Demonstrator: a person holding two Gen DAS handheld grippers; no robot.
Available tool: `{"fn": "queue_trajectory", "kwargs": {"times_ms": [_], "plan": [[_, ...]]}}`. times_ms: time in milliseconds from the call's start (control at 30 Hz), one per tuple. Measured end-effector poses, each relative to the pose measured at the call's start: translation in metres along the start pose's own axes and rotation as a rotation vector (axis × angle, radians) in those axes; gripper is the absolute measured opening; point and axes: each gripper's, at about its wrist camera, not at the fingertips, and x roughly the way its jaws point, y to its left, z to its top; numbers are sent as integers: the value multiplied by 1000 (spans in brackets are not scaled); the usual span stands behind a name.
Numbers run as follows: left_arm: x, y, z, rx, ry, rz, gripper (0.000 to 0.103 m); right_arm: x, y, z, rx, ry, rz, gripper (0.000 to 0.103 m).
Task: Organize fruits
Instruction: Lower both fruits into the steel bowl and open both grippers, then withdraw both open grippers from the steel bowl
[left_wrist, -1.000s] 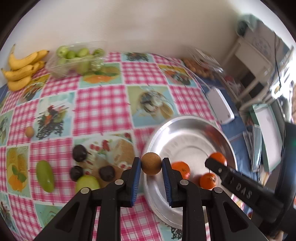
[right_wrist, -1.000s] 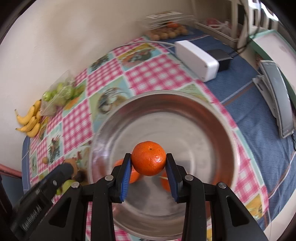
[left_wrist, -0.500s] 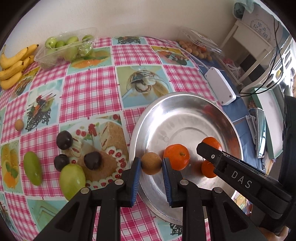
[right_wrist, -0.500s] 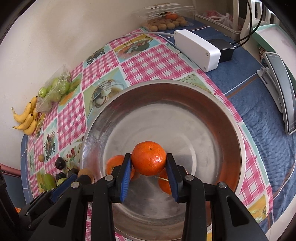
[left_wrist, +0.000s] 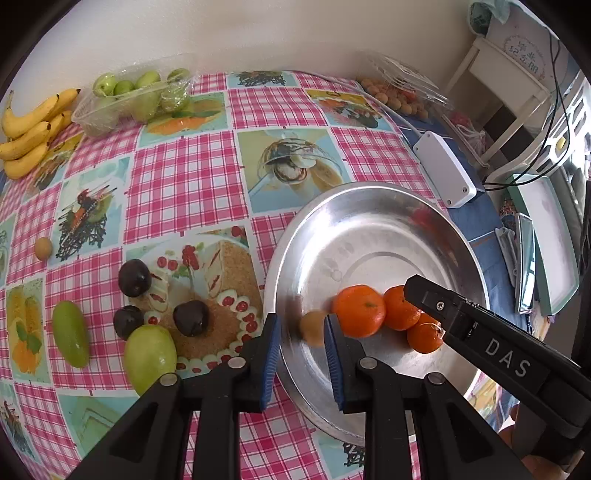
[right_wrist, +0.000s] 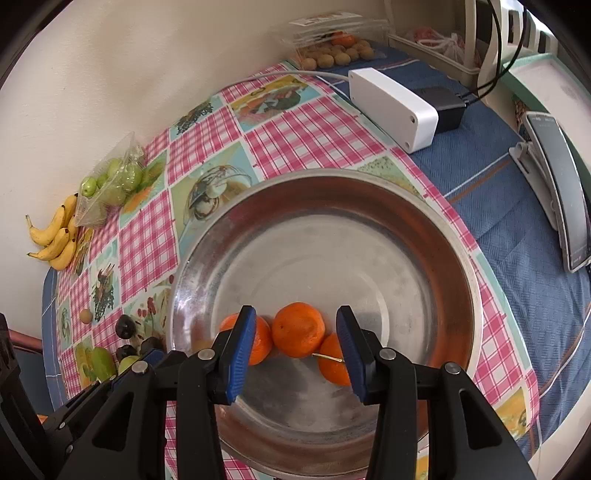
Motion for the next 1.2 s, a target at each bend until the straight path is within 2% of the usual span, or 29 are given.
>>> {"fn": "queue_trajectory", "kwargs": {"times_ms": [333,367,400,433,467,600,633,667,833,900,933,1133,1200], "plan": [[-12,20,4,-66,-30,29,28,2,5,0,-30,16,-16,46],[-13,25,5,-82,-33,38,32,3,6,0,-40,20,-20,50],[-14,29,5,-98,-34,47,48,4,7,0,-50,25,-25,54],[-15,36,6,-122,-38,61,60,5,9,0,-61,27,-36,65],[-16,41,7,-142,-44,72,73,6,9,0,-71,28,-45,68],[-18,61,8,-202,-49,131,77,7,14,0,-102,29,-61,72],[-18,66,8,-218,-52,140,79,8,14,0,-105,30,-64,79],[-18,70,9,-234,-54,150,82,9,15,-1,-110,31,-69,82],[-15,84,8,-266,-49,189,86,12,18,-1,-128,37,-76,82],[-14,88,7,-272,-44,202,97,12,18,-1,-129,40,-81,82],[-13,88,6,-274,-45,205,99,12,18,-1,-128,41,-81,82],[-11,92,6,-273,-51,236,103,14,16,1,-121,41,-81,82],[-11,93,5,-270,-50,258,103,14,16,1,-118,38,-77,87]]}}
